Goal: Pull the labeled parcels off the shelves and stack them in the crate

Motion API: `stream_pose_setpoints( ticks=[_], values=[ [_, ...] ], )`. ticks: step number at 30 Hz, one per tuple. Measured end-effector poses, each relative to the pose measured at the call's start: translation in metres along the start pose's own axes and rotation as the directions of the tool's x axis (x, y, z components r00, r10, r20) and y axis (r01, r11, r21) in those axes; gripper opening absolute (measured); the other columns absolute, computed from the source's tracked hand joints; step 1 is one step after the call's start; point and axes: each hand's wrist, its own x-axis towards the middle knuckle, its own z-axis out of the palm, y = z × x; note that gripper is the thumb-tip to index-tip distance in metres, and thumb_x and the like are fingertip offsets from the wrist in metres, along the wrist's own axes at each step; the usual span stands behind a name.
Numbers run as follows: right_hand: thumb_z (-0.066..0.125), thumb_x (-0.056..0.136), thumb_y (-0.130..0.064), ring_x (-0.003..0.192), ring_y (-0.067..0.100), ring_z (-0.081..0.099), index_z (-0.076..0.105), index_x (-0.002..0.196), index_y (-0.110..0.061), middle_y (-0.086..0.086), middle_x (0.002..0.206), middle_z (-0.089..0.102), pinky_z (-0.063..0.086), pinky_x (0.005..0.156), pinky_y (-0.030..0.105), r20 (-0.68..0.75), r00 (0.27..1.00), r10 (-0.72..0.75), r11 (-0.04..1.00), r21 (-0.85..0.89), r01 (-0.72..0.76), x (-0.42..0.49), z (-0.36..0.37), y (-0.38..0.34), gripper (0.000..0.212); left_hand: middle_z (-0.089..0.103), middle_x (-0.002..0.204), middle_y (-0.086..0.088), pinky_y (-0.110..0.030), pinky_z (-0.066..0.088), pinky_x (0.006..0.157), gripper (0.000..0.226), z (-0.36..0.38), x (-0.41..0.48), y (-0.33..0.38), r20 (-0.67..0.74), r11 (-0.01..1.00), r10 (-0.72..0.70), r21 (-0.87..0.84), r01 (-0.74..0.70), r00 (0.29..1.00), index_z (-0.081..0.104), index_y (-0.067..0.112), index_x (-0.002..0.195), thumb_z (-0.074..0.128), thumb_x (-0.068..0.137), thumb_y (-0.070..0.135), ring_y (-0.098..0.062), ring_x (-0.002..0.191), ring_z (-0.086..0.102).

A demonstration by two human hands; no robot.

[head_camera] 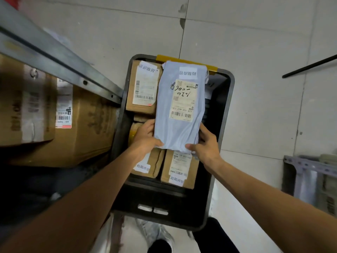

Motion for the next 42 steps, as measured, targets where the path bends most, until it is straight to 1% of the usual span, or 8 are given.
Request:
stream_pose_setpoints(
  ticks=[11, 15, 20, 23, 26, 33, 38, 42],
  values=[
    [0.069, 0.082, -0.003, 0.104, 0.022, 0.065, 0.055, 0.134, -0.021, 0.005, 0.120, 0.066, 0.054, 0.093, 0.042, 0.060, 0.984, 0.169, 0.983, 0.061, -0.173, 0.020, 0.006, 0.002, 0.057, 0.052, 0.139, -0.002, -0.020, 0.049, 0.084, 0.092, -0.009, 0.016, -0.012, 0.077, 0.993, -0.002, 0.121, -0.007, 0.997, 0.034, 0.016, 0.147, 0.070, 0.070, -0.020, -0.014, 0.124, 0.051],
    [0.067, 0.087, -0.013, 0.110, 0.020, 0.059, 0.050, 0.137, -0.015, -0.001, 0.119, 0.060, 0.046, 0.088, 0.027, -0.039, 0.988, 0.151, 0.987, -0.055, -0.153, -0.005, -0.004, -0.033, 0.053, 0.049, 0.141, -0.008, -0.026, 0.043, 0.094, 0.086, -0.011, -0.010, 0.017, -0.021, 0.966, 0.008, 0.260, -0.003, 1.000, 0.038, 0.009, 0.145, 0.073, 0.070, -0.015, -0.021, 0.130, 0.047],
    [0.070, 0.083, -0.020, 0.118, 0.028, 0.057, 0.045, 0.140, -0.009, 0.008, 0.135, 0.056, 0.054, 0.090, 0.035, 0.000, 0.999, 0.043, 0.947, -0.319, -0.041, -0.049, -0.034, -0.102, 0.063, 0.059, 0.125, -0.011, -0.029, 0.051, 0.090, 0.070, -0.012, -0.061, 0.086, 0.028, 0.870, 0.046, 0.491, -0.054, 0.999, 0.053, 0.007, 0.132, 0.080, 0.069, -0.004, -0.022, 0.113, 0.058],
    [0.070, 0.081, -0.030, 0.109, 0.025, 0.059, 0.054, 0.128, -0.008, 0.007, 0.124, 0.061, 0.051, 0.068, 0.022, 0.139, 0.989, -0.040, 0.786, -0.607, 0.118, -0.086, -0.058, -0.174, 0.054, 0.063, 0.119, -0.007, -0.022, 0.046, 0.081, 0.059, -0.012, -0.109, 0.157, 0.111, 0.736, 0.097, 0.662, -0.146, 0.989, 0.059, 0.010, 0.124, 0.083, 0.070, 0.009, -0.018, 0.106, 0.059],
    [0.067, 0.073, -0.038, 0.112, 0.027, 0.057, 0.055, 0.131, -0.012, 0.010, 0.128, 0.060, 0.051, 0.087, 0.033, 0.242, 0.967, -0.075, 0.598, -0.766, 0.238, -0.134, -0.085, -0.265, 0.065, 0.062, 0.114, -0.003, -0.025, 0.044, 0.082, 0.051, -0.010, -0.172, 0.241, 0.193, 0.593, 0.108, 0.774, -0.219, 0.975, 0.060, 0.014, 0.120, 0.082, 0.074, 0.020, -0.018, 0.106, 0.058],
    [0.070, 0.082, -0.030, 0.115, 0.031, 0.056, 0.056, 0.131, -0.009, 0.013, 0.128, 0.061, 0.049, 0.095, 0.039, 0.305, 0.923, -0.234, 0.273, -0.891, 0.364, -0.304, -0.155, -0.484, 0.055, 0.068, 0.105, -0.005, -0.030, 0.049, 0.083, 0.036, -0.004, -0.354, 0.431, 0.256, 0.363, 0.326, 0.855, -0.371, 0.910, 0.066, 0.011, 0.107, 0.080, 0.075, 0.021, -0.018, 0.094, 0.060],
    [0.074, 0.075, -0.041, 0.112, 0.027, 0.056, 0.054, 0.134, -0.019, 0.007, 0.129, 0.058, 0.049, 0.094, 0.038, 0.221, 0.878, -0.426, 0.221, -0.915, 0.338, -0.433, -0.208, -0.600, 0.067, 0.068, 0.111, -0.003, -0.035, 0.054, 0.086, 0.042, -0.006, -0.486, 0.540, 0.304, 0.162, 0.466, 0.894, -0.418, 0.831, 0.067, 0.016, 0.110, 0.079, 0.073, 0.030, -0.020, 0.097, 0.063],
    [0.074, 0.072, -0.037, 0.093, 0.026, 0.062, 0.066, 0.112, -0.013, 0.008, 0.104, 0.068, 0.054, 0.082, 0.038, 0.191, 0.797, -0.573, 0.175, -0.922, 0.346, -0.521, -0.239, -0.664, 0.048, 0.070, 0.109, -0.004, -0.031, 0.054, 0.085, 0.036, -0.013, -0.582, 0.613, 0.310, 0.106, 0.623, 0.876, -0.470, 0.719, 0.070, 0.015, 0.109, 0.077, 0.076, 0.026, -0.019, 0.097, 0.065]
  ],
)
